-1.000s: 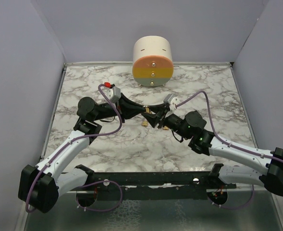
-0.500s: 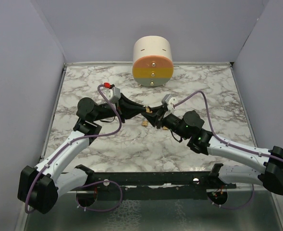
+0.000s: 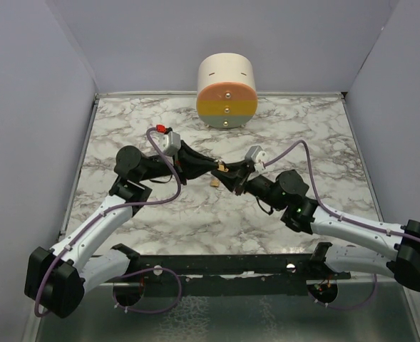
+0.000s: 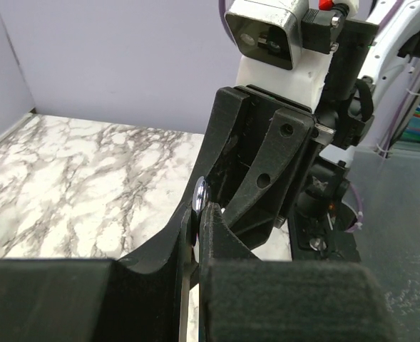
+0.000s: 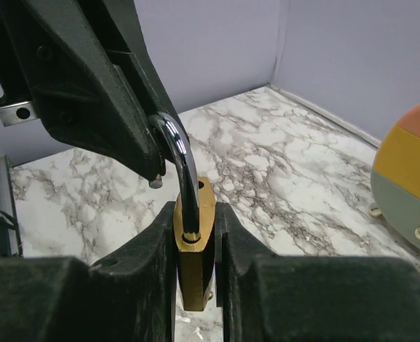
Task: Lock with the key
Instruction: Lock the lock.
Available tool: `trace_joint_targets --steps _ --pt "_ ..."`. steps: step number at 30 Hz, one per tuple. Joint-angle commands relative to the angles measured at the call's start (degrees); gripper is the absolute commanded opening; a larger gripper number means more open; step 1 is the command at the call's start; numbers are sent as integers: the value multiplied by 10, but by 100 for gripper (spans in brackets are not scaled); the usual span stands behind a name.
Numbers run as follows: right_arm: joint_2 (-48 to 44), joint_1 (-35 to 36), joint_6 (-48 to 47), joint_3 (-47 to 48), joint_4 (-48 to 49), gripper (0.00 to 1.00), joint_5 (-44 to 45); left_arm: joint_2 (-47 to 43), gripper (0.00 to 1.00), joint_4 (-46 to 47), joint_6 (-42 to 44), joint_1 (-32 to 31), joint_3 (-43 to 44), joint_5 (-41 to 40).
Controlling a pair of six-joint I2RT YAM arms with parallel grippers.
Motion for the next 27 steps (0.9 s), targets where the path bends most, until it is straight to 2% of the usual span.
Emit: trace_joint_targets --steps 1,11,27 --pt "-45 3 -31 -37 69 2 -39 -22 0 20 12 1 11 -19" --pt "-44 3 -11 -14 27 2 -133 -22 0 20 21 1 8 -3" --pt "-76 3 9 25 6 2 -222 -24 0 15 27 1 -13 -4"
